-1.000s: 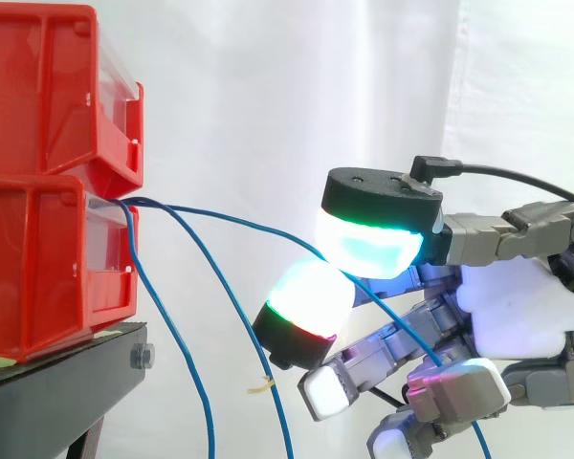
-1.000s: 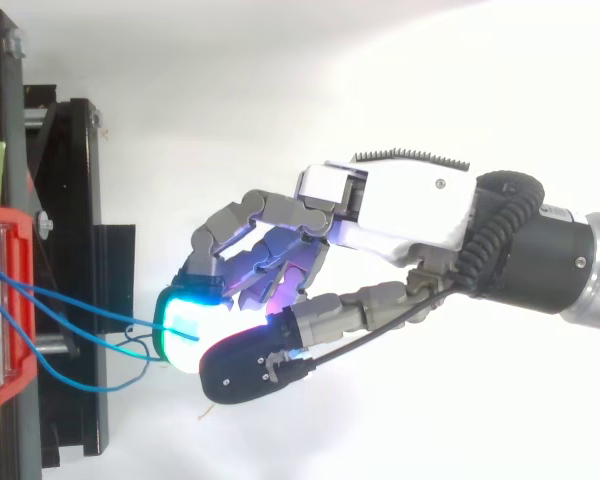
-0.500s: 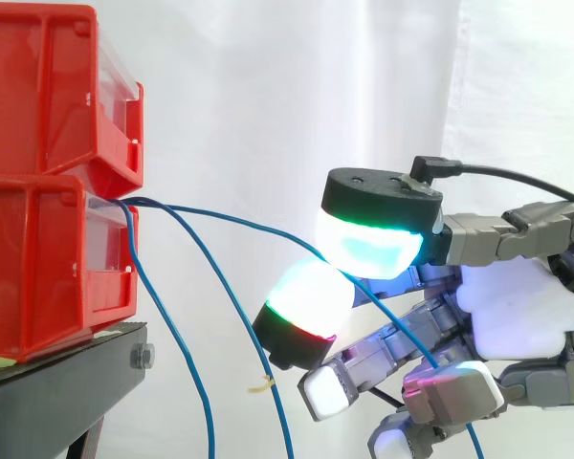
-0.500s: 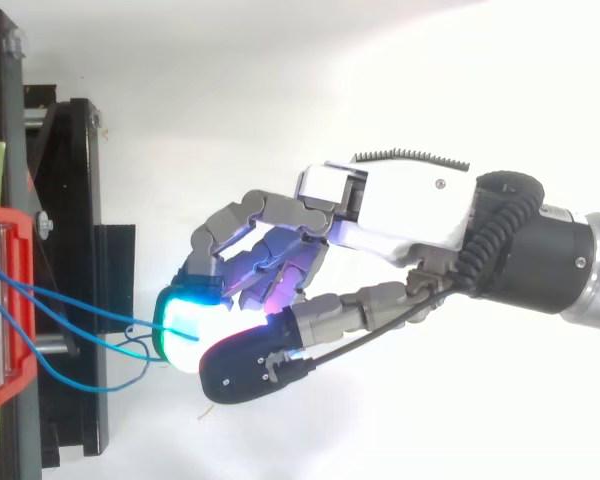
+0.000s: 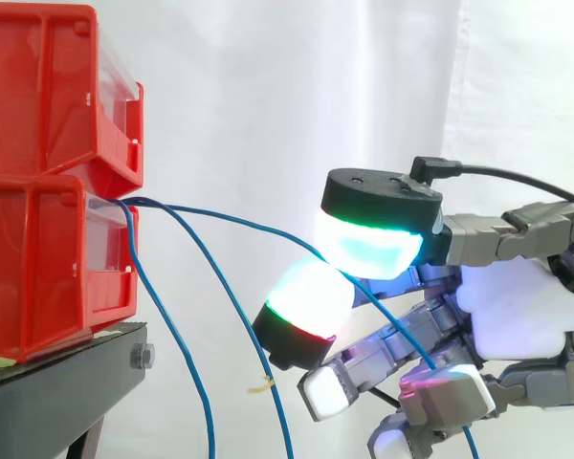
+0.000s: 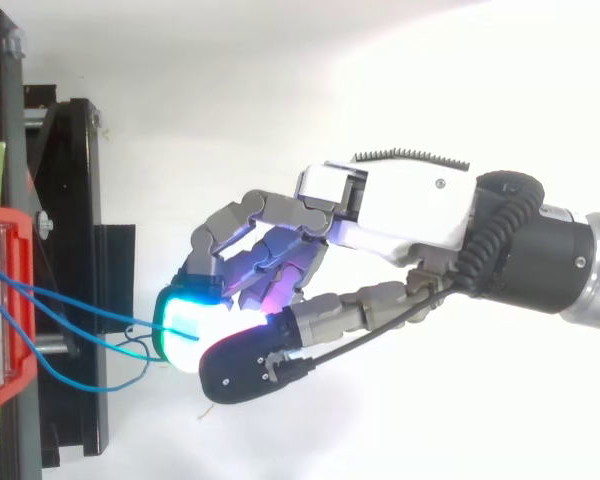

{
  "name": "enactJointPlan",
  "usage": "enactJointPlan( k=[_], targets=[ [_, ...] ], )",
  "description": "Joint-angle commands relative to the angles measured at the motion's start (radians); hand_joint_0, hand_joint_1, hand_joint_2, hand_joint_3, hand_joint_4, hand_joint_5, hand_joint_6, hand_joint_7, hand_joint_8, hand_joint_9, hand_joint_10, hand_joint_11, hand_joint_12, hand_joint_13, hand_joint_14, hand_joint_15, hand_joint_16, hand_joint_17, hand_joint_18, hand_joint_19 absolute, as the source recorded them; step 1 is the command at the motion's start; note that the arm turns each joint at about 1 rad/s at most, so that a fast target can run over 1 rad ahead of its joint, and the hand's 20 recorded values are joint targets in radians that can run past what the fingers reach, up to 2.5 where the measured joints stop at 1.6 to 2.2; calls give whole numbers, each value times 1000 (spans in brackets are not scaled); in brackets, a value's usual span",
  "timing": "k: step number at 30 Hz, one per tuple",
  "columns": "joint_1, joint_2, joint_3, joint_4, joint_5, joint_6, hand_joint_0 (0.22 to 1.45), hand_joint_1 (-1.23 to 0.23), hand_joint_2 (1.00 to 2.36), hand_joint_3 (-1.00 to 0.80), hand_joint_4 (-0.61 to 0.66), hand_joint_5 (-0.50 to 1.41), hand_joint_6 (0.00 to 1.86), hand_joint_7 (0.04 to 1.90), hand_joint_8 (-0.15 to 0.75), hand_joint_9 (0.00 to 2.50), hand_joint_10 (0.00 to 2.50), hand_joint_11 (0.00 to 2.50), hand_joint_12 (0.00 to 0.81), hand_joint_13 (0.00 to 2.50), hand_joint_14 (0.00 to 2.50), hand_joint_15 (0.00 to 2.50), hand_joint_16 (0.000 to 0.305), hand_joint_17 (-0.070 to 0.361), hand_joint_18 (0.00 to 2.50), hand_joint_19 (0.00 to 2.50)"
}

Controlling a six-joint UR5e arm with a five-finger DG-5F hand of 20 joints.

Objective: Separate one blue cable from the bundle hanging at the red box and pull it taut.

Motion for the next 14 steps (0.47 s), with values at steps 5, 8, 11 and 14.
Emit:
enactJointPlan(
  k=[5,8,11,14],
  targets=[
    [0,-1,0,0,0,0,688,-781,1013,-215,42,-197,913,966,338,773,12,642,382,1248,25,929,54,122,756,572],
    [0,0,1,0,0,0,688,-781,1014,-215,49,-197,913,964,337,771,14,647,380,1247,24,922,54,122,756,564],
    [0,0,0,0,0,0,689,-781,1013,-218,45,-197,912,970,339,768,15,644,382,1242,25,930,54,122,755,564],
    [0,0,0,0,0,0,689,-780,1013,-219,50,-197,912,975,337,767,15,647,382,1240,25,921,54,122,754,565]
  ],
)
